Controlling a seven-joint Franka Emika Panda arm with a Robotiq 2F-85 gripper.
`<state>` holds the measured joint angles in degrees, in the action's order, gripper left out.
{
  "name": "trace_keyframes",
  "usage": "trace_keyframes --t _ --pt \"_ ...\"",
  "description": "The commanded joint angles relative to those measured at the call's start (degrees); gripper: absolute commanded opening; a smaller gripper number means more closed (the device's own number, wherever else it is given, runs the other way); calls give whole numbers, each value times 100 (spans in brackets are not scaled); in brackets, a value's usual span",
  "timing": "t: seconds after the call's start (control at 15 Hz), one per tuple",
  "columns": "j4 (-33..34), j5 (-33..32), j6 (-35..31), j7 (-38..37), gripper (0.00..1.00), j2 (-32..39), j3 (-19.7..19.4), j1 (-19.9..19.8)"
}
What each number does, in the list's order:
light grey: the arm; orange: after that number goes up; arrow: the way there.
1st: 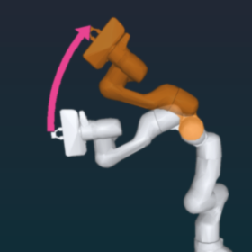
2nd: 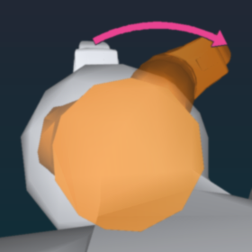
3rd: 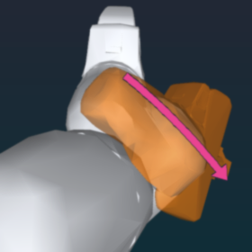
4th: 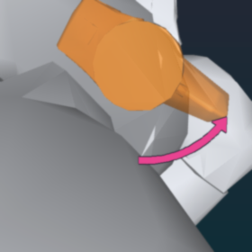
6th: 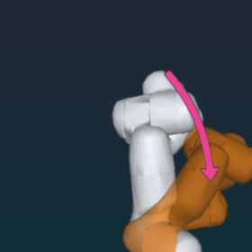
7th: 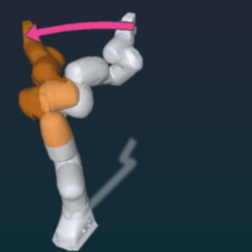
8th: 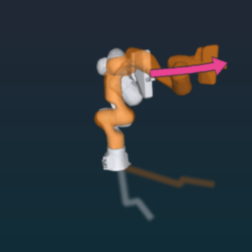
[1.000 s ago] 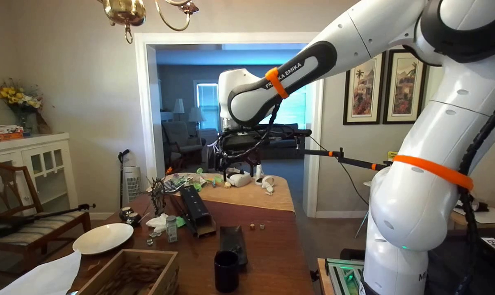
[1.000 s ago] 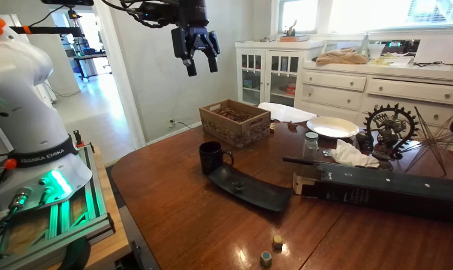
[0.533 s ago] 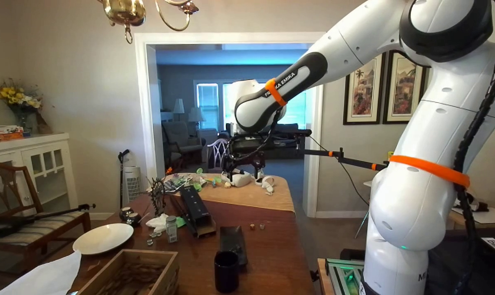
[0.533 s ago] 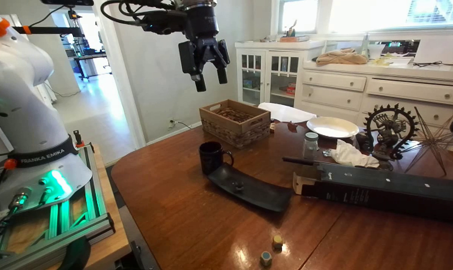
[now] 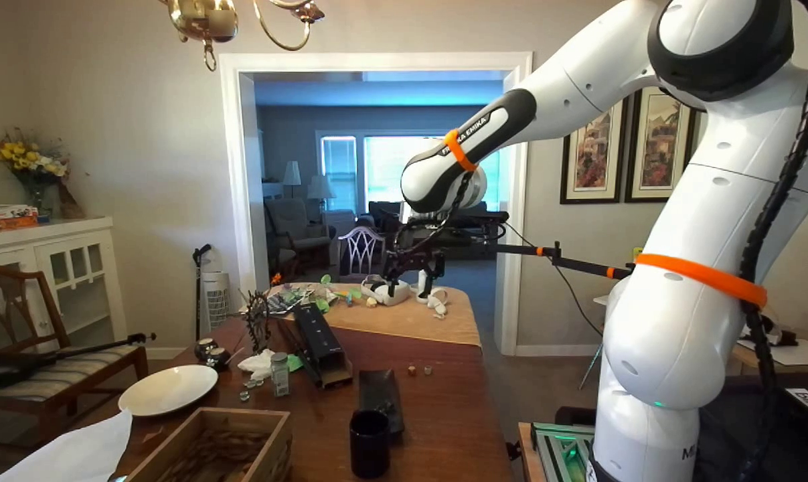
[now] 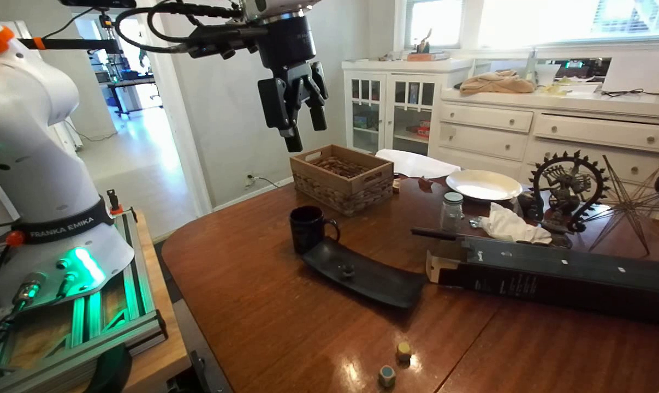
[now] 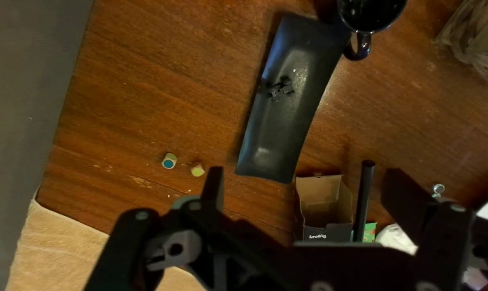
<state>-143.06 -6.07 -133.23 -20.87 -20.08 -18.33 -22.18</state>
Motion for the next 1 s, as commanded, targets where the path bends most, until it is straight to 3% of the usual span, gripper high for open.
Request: trace_keyframes --t 0.0,0.4,0.53,0.73,0.93 --pt "8 54 13 107 100 10 84 -144" --pt "2 52 11 131 100 4 89 -153" --pt "231 -149 -130 -644 100 523 219 -359" --pt "585 -262 -631 -1292 100 1304 111 -594" --pt "1072 112 -471 -1408 100 1958 -107 -497"
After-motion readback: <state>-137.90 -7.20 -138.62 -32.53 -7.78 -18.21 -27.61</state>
